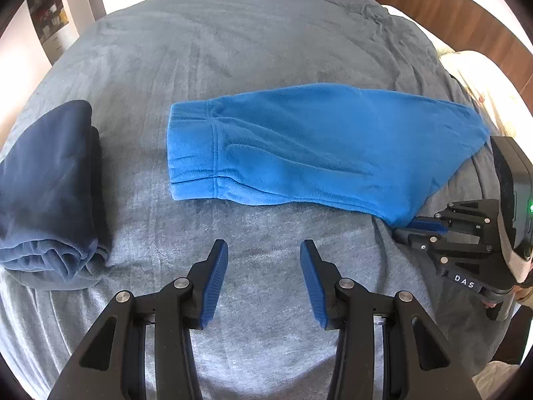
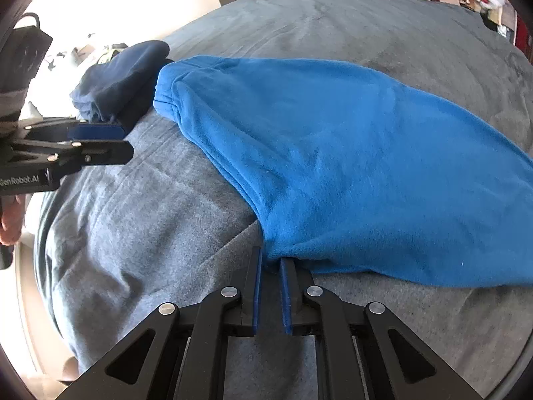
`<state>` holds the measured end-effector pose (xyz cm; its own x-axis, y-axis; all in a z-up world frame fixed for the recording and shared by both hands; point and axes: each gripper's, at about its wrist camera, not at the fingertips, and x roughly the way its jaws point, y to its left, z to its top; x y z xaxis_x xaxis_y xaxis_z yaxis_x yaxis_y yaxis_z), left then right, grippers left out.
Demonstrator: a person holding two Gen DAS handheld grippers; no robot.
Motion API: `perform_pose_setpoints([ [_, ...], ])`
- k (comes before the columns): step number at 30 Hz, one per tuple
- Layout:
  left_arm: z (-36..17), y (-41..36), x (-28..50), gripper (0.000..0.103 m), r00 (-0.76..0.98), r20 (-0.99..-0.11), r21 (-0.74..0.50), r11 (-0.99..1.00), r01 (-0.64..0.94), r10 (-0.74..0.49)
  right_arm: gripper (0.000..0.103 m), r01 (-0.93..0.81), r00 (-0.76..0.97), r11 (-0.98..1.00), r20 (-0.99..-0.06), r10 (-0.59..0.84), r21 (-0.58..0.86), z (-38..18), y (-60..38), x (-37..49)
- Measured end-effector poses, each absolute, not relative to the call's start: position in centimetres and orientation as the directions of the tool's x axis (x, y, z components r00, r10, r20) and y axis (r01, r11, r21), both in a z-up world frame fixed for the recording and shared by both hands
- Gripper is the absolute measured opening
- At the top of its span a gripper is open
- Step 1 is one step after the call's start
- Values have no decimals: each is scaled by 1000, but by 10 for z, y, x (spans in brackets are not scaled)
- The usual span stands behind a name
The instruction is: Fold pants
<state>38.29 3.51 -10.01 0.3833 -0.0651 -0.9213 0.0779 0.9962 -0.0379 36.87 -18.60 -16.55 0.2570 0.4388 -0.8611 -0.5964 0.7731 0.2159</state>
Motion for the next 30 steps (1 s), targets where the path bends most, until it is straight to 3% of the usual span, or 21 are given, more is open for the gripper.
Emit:
perform_pose_setpoints([
  [7,-97,32,381,44,387,-920,-25,994,107,-65,15,-520,234,820,-883,406,239,-160,-200,361],
  [15,-96,33,386,44,392,-917,-43,994,103,-80,15,-424,472,900,-824,315,102,-114,-216,369],
  [30,-109,49,386,44,366,-928,-43,997,71,-66,15,-414,407,909,-882,239,56,-161,-200,384],
])
